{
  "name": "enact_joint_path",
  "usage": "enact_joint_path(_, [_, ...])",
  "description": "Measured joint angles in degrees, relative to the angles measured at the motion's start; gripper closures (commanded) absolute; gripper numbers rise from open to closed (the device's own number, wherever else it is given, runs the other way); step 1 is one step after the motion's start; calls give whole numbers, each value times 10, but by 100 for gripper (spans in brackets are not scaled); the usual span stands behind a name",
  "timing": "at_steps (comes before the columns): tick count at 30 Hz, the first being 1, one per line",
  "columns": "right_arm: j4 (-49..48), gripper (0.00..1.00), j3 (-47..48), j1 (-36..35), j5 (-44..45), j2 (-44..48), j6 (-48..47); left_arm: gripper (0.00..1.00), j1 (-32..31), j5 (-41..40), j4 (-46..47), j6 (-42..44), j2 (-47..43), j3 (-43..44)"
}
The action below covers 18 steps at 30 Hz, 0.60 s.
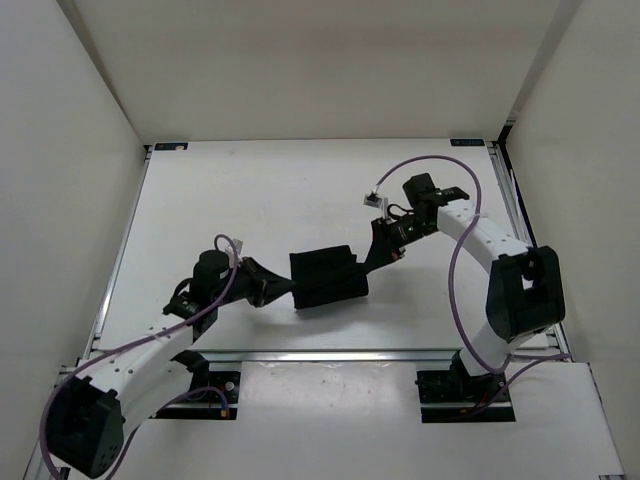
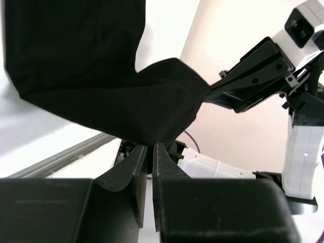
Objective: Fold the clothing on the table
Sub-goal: Fold the skirt
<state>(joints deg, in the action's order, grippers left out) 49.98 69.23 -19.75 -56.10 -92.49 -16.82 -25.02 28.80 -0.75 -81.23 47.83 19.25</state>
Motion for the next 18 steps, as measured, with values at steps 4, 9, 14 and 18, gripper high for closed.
enact_joint_path(4, [14, 100, 21, 11, -2, -38, -2, 100, 2, -7, 11, 5, 53, 28])
enact_joint_path(9, [34, 100, 73, 35, -14, -106, -5, 100, 9, -10, 30, 13, 112, 61])
enact_joint_path(14, [52, 100, 125, 51, -29, -160, -5, 100, 25, -7, 47, 19, 172, 89])
enact_joint_path(18, [61, 100, 162, 55, -30, -192, -5, 100, 33, -1, 66, 23, 215, 102])
